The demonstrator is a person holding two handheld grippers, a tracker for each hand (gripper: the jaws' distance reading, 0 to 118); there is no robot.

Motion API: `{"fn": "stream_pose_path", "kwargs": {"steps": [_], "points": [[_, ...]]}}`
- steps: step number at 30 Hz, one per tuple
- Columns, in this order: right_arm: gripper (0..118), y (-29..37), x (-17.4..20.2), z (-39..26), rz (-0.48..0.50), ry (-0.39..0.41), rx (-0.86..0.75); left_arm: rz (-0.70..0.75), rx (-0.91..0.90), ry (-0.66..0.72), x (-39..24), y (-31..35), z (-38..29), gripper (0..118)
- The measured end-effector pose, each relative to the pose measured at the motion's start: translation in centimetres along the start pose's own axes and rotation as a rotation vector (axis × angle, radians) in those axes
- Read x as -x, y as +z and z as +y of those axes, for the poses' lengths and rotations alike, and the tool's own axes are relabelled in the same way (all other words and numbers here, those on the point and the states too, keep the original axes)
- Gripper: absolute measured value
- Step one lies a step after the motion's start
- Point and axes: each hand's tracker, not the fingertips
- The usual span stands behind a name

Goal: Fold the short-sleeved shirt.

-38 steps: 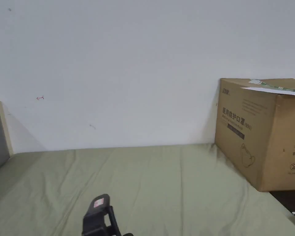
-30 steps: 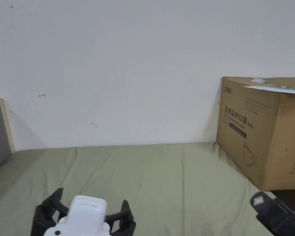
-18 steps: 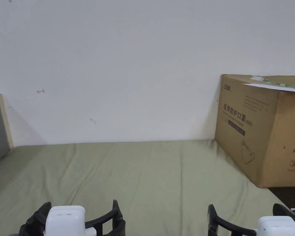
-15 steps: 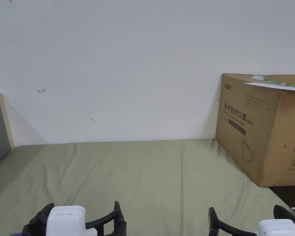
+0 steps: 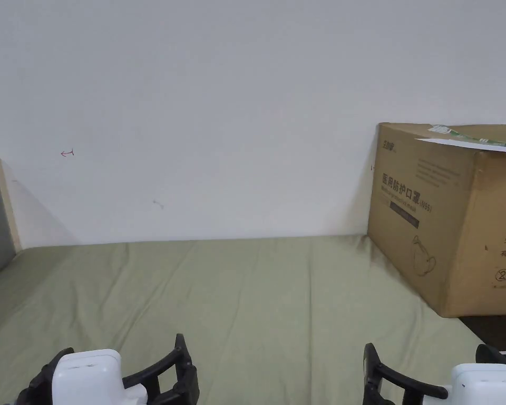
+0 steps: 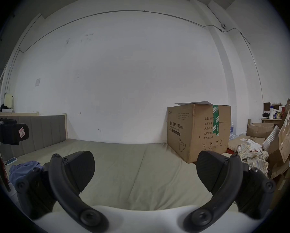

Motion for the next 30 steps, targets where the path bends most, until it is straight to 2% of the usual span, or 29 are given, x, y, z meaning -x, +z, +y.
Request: {"fn": "stream_pose_path", "kwargs": {"steps": [5, 6, 7, 8, 9, 10, 11, 12, 13, 14, 15, 16, 17, 18, 24, 27, 30], "points": [[118, -0.1, -0.1, 0.2, -0.006, -0.011, 0.004, -0.026, -0.016, -0.022, -0.3, 0.2, 0.3, 112], [118, -0.1, -0.2, 0.2, -0.001, -0.007, 0.008, -0.030, -0.017, -0.028, -0.4, 0.2, 0.3, 108], [118, -0.2, -0.2, 0.3, 0.003, -0.004, 0.011, -0.036, -0.016, -0.036, -0.5, 0.2, 0.3, 98], [116, -0.2, -0.3, 0.4, 0.008, 0.000, 0.016, -0.036, -0.015, -0.052, -0.6, 0.3, 0.3, 76], [108, -0.2, -0.4, 0.5, 0.020, -0.001, 0.018, -0.031, -0.014, -0.073, -0.8, 0.3, 0.2, 28], [87, -0.1, -0.5, 0.6, 0.033, -0.006, 0.021, -0.032, 0.013, -0.100, -0.9, 0.1, 0.2, 0], [32, 0.0, -0.6, 0.6, 0.042, -0.011, 0.022, -0.041, 0.062, -0.122, -1.1, -0.5, 0.1, 0], [0, -0.2, -0.6, 0.6, 0.041, -0.010, 0.021, -0.046, 0.087, -0.115, -1.0, -0.8, -0.2, 0], [0, -0.7, -0.6, 0.7, -0.006, 0.029, 0.057, -0.085, 0.107, -0.096, -0.9, -1.0, -0.4, 0], [0, -1.0, -1.1, -0.5, -0.016, 0.000, 0.062, -0.128, 0.124, -0.066, -0.8, -1.2, -0.7, 0], [0, -1.4, -1.9, -1.2, 0.052, -0.061, 0.083, -0.121, 0.123, -0.066, -0.9, -1.3, -1.0, 0], [0, -1.6, -2.2, -1.7, 0.038, -0.063, 0.096, -0.104, 0.118, -0.076, -1.1, -1.3, -1.0, 0], [0, -1.7, -2.3, -2.4, -0.011, -0.035, 0.103, -0.105, 0.121, -0.079, -1.2, -1.3, -1.2, 0], [0, -1.3, -1.9, -0.6, -0.012, -0.029, 0.099, -0.110, 0.125, -0.080, -1.3, -1.4, -1.4, 0], [0, -0.8, -1.9, -0.5, -0.002, -0.034, 0.110, -0.117, 0.143, -0.065, -0.4, -1.5, -1.6, 0], [0, -1.6, 0.1, -0.3, 0.059, -0.006, 0.133, -0.080, 0.166, -0.039, 2.2, -0.9, -1.4, 0], [0, -3.0, 4.2, -0.4, 0.165, -0.016, 0.150, 0.040, 0.165, -0.058, 6.7, 0.7, -1.1, 0]]}}
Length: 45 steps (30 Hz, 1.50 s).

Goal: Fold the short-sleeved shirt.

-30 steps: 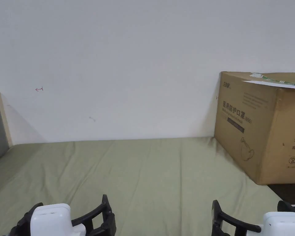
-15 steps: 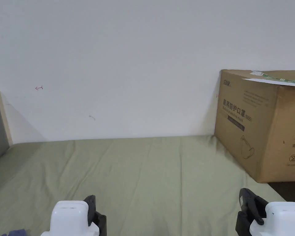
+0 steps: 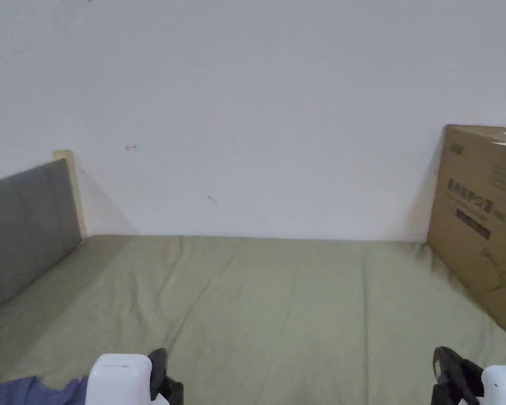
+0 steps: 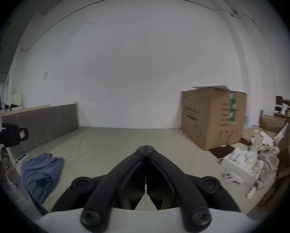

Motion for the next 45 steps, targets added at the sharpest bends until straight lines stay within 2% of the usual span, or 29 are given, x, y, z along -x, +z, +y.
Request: {"fn": "stream_pose_path", "kwargs": {"steps": [5, 7, 11, 14, 18, 20, 22, 23, 25, 26, 29, 31, 34, 36, 37, 38, 39, 40, 42, 45], "points": [[0, -2.3, 9.1, -0.1, 0.264, 0.014, 0.037, 0.239, 0.043, -0.001, 8.6, 3.9, -0.7, 0], [0, -2.3, 12.1, -0.2, 0.387, -0.008, 0.054, 0.312, 0.050, 0.009, 11.0, 5.5, -1.0, 0], [0, -2.5, 16.0, -0.2, 0.462, 0.006, 0.078, 0.360, 0.058, 0.050, 13.4, 7.3, -1.7, 0], [0, -2.7, 16.7, 0.1, 0.485, 0.025, 0.094, 0.367, 0.065, 0.058, 13.7, 6.8, -2.0, 0], [0, -3.0, 15.4, 0.4, 0.499, 0.025, 0.143, 0.305, 0.079, 0.051, 14.2, 4.2, -0.9, 0], [0, -3.4, 14.2, 0.5, 0.491, -0.010, 0.217, 0.186, 0.232, 0.095, 16.0, 0.5, 0.1, 0], [0, -3.7, 13.2, 0.7, 0.500, -0.058, 0.282, 0.043, 0.436, 0.225, 18.5, -4.4, -0.1, 0], [0, -3.9, 12.6, 0.7, 0.493, -0.081, 0.303, -0.039, 0.529, 0.344, 20.0, -7.0, -1.3, 8], [0, -4.4, 11.5, 0.6, 0.482, -0.112, 0.338, -0.076, 0.707, 0.504, 21.8, -11.4, -4.2, 92], [0, -4.5, 11.0, 0.4, 0.474, -0.116, 0.347, -0.073, 0.759, 0.539, 22.3, -13.4, -6.0, 113], [0, -5.0, 9.7, -0.4, 0.444, -0.107, 0.372, 0.015, 0.831, 0.585, 23.3, -17.2, -9.2, 111], [0, -5.3, 9.1, -1.1, 0.413, -0.077, 0.395, 0.082, 0.865, 0.478, 22.6, -19.3, -11.0, 111], [0, -6.0, 8.2, -2.2, 0.386, -0.068, 0.434, 0.066, 0.949, 0.294, 21.3, -22.7, -13.5, 112], [0, -6.5, 7.7, -2.9, 0.370, -0.081, 0.466, -0.026, 1.056, 0.285, 20.7, -24.8, -16.0, 112], [0, -6.7, 7.6, -3.2, 0.365, -0.087, 0.479, -0.072, 1.111, 0.296, 20.5, -25.6, -17.3, 117], [0, -6.9, 7.4, -3.5, 0.362, -0.095, 0.493, -0.049, 1.158, 0.227, 19.8, -25.8, -18.5, 118], [0, -7.1, 7.2, -3.8, 0.363, -0.103, 0.505, -0.055, 1.101, 0.113, 19.0, -25.6, -18.4, 118], [0, -7.2, 7.2, -4.1, 0.364, -0.108, 0.513, -0.033, 1.114, 0.067, 18.6, -25.8, -18.6, 118], [0, -7.3, 7.1, -4.4, 0.364, -0.112, 0.528, 0.031, 1.054, 0.140, 18.2, -25.2, -18.5, 118], [0, -7.3, 7.1, -4.8, 0.372, -0.121, 0.543, 0.045, 1.086, 0.111, 17.6, -25.4, -18.3, 115]]}}
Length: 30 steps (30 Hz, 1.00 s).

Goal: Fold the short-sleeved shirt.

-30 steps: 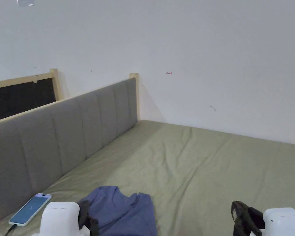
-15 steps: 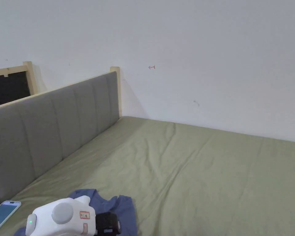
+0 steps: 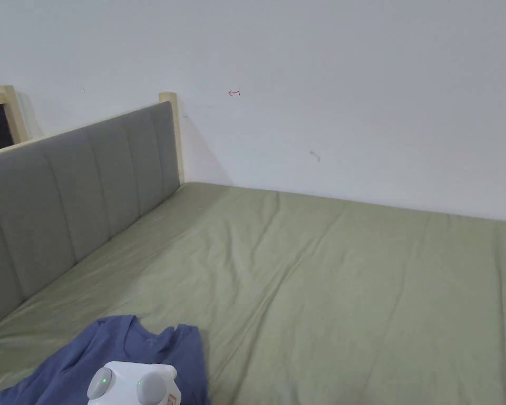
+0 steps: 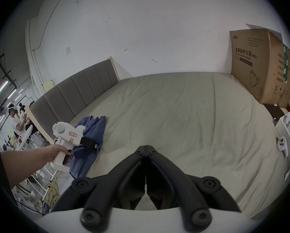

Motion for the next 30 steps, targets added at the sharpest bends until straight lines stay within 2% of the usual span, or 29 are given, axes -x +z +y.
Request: {"fn": "stream_pose_path", "kwargs": {"steps": [1, 2, 3, 4, 5, 6, 8, 12, 18, 21, 24, 27, 30], "points": [[0, 0.0, 0.0, -0.1, 0.004, -0.004, 0.004, -0.003, -0.020, 0.005, 0.1, 0.7, -0.4, 106], [0, 0.1, -0.1, -0.1, 0.008, -0.007, 0.008, -0.001, -0.074, -0.010, 0.2, 1.4, -0.9, 87], [0, 0.2, -0.1, -0.2, 0.011, -0.010, 0.013, 0.000, -0.122, -0.019, 0.3, 2.3, -1.4, 37], [0, 0.4, -0.2, -0.2, 0.015, -0.012, 0.015, -0.010, -0.186, -0.025, 0.5, 3.4, -2.0, 37], [0, 0.6, -0.3, -0.2, 0.017, -0.013, 0.015, -0.010, -0.236, -0.025, 0.5, 4.8, -2.5, 19], [0, 0.9, -0.3, -0.2, 0.017, -0.012, 0.012, -0.009, -0.224, -0.017, 0.8, 5.4, -2.9, 6], [0, 1.5, -0.5, -0.2, 0.015, -0.010, 0.004, -0.040, -0.247, 0.006, 2.0, 7.1, -3.3, 6], [0, 3.3, -1.2, 0.2, 0.007, -0.021, -0.031, 0.031, -0.455, -0.108, 2.5, 14.3, -3.3, 6], [0, 6.3, -2.6, 0.7, -0.031, -0.049, -0.104, 0.071, -0.757, -0.270, -2.1, 26.7, -1.8, 6], [0, 7.8, -3.0, 0.9, -0.070, -0.024, -0.145, 0.000, -0.919, -0.258, -6.5, 32.5, -1.2, 6], [0, 9.7, -4.0, 1.2, -0.071, -0.068, -0.190, -0.104, -1.014, -0.265, -12.4, 37.2, 0.1, 6], [0, 11.5, -5.4, 1.4, -0.094, -0.114, -0.230, -0.287, -1.036, -0.320, -19.0, 39.5, 0.5, 6], [0, 13.7, -7.2, 1.5, -0.153, -0.134, -0.274, -0.414, -0.952, -0.455, -27.1, 39.1, 0.2, 6]]}}
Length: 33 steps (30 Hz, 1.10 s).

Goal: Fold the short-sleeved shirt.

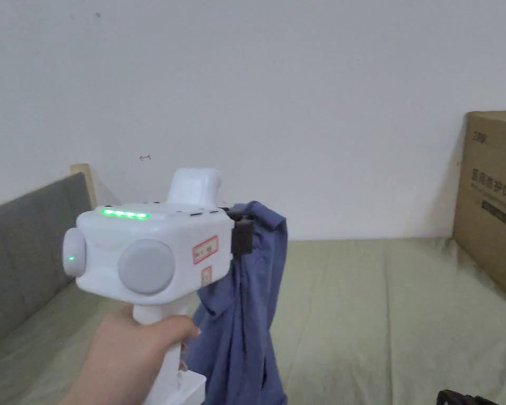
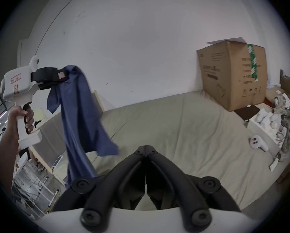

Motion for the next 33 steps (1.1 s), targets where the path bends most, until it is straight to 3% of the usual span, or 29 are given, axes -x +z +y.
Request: {"fn": "stream_pose_path", "kwargs": {"steps": [4, 8, 12, 13, 14, 15, 16, 21, 26, 27, 29, 31, 32, 33], "points": [[0, 1.7, -2.9, 0.6, -0.072, -0.017, -0.030, -0.159, 0.145, -0.014, -6.4, -6.1, -2.6, 6], [0, 2.4, -5.8, 0.1, -0.125, -0.057, -0.020, -0.303, 0.431, 0.152, -10.2, -12.3, -10.2, 6], [0, 2.3, -7.8, -1.4, -0.147, -0.106, 0.028, -0.273, 0.684, 0.298, -10.4, -15.7, -20.2, 10], [0, 2.1, -7.9, -1.8, -0.151, -0.107, 0.040, -0.264, 0.737, 0.334, -10.1, -16.1, -22.2, 20], [0, 1.9, -8.1, -2.2, -0.156, -0.108, 0.054, -0.253, 0.793, 0.359, -9.6, -16.4, -24.2, 49], [0, 1.7, -8.3, -2.7, -0.159, -0.107, 0.068, -0.230, 0.844, 0.365, -9.4, -16.3, -26.2, 99], [0, 1.5, -8.3, -3.0, -0.162, -0.106, 0.080, -0.225, 0.869, 0.374, -9.1, -16.2, -27.5, 110], [0, 0.1, -8.1, -4.2, -0.154, -0.124, 0.132, -0.160, 0.826, 0.446, -5.8, -14.5, -27.9, 105], [0, -0.3, -6.8, -3.4, -0.132, -0.120, 0.124, -0.107, 0.537, 0.527, -1.3, -8.8, -21.9, 105], [0, -0.1, -6.4, -3.2, -0.122, -0.111, 0.109, -0.064, 0.436, 0.513, -0.6, -6.6, -20.3, 97], [0, 0.3, -5.5, -2.6, -0.099, -0.075, 0.057, 0.108, 0.182, 0.441, 0.2, -1.3, -18.6, 70], [0, 0.7, -4.6, -2.2, -0.086, -0.028, 0.002, 0.218, 0.014, 0.348, 0.7, 3.1, -17.7, 34], [0, 1.0, -4.1, -2.1, -0.082, -0.005, -0.032, 0.237, -0.046, 0.313, 1.0, 5.0, -17.9, 10], [0, 1.3, -3.7, -2.0, -0.086, 0.009, -0.066, 0.218, -0.100, 0.301, 1.4, 6.6, -18.3, 0]]}}
